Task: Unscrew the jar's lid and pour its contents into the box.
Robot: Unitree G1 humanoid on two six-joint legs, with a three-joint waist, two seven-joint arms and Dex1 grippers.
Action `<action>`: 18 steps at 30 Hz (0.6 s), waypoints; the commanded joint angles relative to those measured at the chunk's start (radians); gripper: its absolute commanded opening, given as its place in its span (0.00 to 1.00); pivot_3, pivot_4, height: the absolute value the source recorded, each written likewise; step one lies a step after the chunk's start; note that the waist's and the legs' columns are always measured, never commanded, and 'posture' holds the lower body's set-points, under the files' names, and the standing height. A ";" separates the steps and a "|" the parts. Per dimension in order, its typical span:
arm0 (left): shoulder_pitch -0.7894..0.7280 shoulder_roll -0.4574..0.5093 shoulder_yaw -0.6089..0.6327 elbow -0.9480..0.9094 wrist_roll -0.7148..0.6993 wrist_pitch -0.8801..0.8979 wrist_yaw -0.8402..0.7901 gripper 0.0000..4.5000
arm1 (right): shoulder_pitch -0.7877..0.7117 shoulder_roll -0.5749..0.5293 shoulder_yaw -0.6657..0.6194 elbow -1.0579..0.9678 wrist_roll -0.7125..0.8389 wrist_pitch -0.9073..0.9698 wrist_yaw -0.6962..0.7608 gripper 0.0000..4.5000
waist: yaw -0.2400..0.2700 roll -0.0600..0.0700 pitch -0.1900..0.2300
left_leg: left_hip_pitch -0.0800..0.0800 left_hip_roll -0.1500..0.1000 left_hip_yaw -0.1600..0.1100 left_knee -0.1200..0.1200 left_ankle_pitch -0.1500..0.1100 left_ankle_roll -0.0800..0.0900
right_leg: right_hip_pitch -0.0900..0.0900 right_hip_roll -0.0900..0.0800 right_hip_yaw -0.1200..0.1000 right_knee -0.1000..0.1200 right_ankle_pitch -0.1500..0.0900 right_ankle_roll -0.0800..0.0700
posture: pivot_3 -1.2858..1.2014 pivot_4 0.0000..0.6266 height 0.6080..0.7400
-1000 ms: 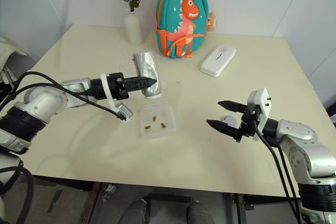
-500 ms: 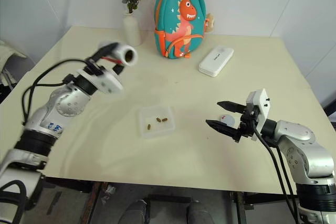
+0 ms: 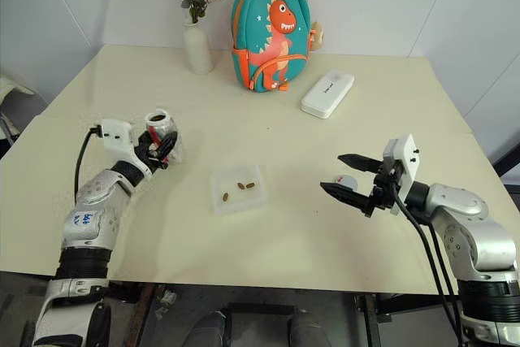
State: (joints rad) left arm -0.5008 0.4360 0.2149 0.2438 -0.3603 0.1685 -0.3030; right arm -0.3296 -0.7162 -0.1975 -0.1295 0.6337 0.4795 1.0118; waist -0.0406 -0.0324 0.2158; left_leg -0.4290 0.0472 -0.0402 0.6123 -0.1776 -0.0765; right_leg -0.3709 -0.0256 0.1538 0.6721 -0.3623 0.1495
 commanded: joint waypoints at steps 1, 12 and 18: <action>0.027 -0.018 0.026 -0.036 -0.008 -0.099 -0.059 0.49 | -0.020 -0.003 -0.005 0.003 0.002 -0.018 0.020 0.99 | 0.000 0.000 0.000 | 0.001 0.000 0.000 0.000 0.000 0.000 | 0.001 0.000 0.000 -0.001 0.000 0.000 | 0.52 0.24 1.00; 0.043 0.029 0.030 -0.015 0.003 -0.082 -0.175 0.55 | -0.026 -0.023 -0.022 0.018 0.012 0.006 0.066 1.00 | -0.006 0.000 0.000 | 0.002 0.000 0.000 -0.003 -0.001 0.001 | 0.006 0.000 0.000 -0.012 0.001 0.001 | 0.52 0.24 1.00; 0.052 0.048 0.032 -0.034 0.009 -0.071 -0.196 0.93 | -0.042 -0.017 -0.010 0.033 0.003 -0.001 0.070 1.00 | -0.014 0.000 0.000 | 0.003 0.000 0.000 -0.005 -0.002 0.001 | 0.007 0.000 0.000 -0.013 0.001 0.001 | 0.52 0.24 1.00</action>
State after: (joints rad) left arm -0.4531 0.4658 0.2301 0.2491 -0.3511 0.0982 -0.4890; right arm -0.3554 -0.7261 -0.1978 -0.0868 0.6263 0.4878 1.0710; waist -0.0546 -0.0324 0.2158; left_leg -0.4265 0.0473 -0.0404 0.6071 -0.1794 -0.0757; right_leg -0.3643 -0.0260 0.1538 0.6586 -0.3614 0.1504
